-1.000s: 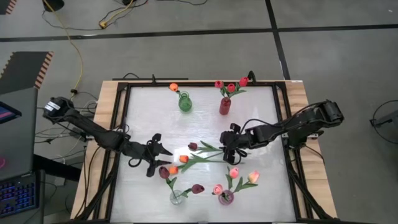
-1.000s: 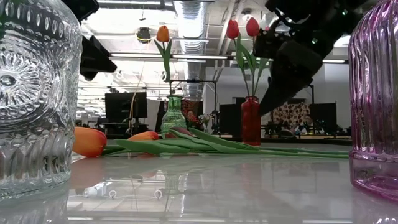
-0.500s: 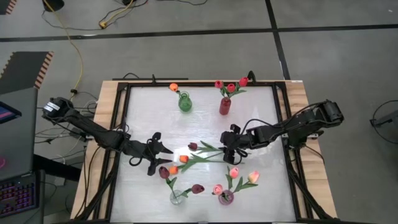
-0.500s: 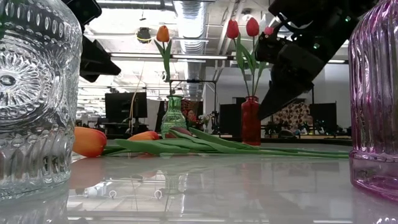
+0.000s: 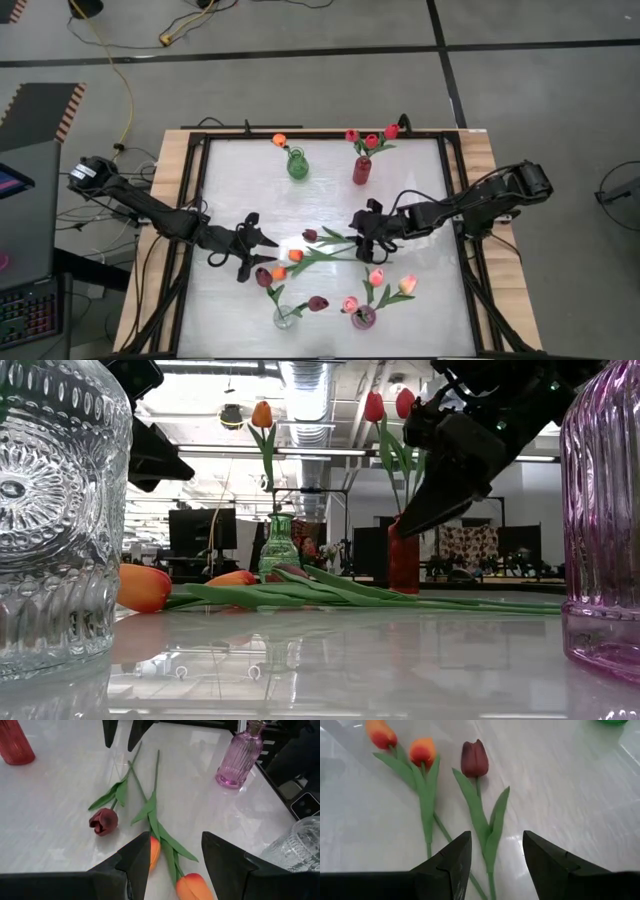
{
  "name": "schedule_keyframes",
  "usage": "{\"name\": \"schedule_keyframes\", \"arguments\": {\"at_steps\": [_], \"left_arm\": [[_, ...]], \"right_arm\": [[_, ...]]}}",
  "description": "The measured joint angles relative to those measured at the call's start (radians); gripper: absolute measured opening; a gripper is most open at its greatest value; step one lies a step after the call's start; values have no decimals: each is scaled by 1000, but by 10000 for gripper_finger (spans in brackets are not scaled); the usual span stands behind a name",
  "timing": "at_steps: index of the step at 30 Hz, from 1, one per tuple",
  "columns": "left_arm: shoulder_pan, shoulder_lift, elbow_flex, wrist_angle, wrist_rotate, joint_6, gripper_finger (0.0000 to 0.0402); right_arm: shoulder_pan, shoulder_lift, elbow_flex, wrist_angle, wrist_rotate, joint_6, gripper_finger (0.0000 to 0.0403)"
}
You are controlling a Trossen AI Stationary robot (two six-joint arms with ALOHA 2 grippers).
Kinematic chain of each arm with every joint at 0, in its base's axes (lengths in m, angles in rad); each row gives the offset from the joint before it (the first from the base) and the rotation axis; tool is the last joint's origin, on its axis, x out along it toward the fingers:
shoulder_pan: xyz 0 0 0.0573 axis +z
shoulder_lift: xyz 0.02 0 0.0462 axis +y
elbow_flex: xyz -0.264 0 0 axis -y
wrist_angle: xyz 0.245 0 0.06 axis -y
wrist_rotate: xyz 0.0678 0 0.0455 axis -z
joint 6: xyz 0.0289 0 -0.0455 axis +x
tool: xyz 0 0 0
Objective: Sort flowers into vase by color
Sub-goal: Put the dark red flower into the transparent vase
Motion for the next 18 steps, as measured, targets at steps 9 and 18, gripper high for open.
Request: {"name": "schedule_keyframes", "arguments": {"at_steps": [9, 18], "left_arm": [[0, 0, 0, 6, 7, -1, 164], [0, 0, 0, 8, 6, -2, 164]], "right_arm": [[5, 167, 0, 118, 17, -65, 203], [-2, 194, 1, 128, 24, -70, 203]]}}
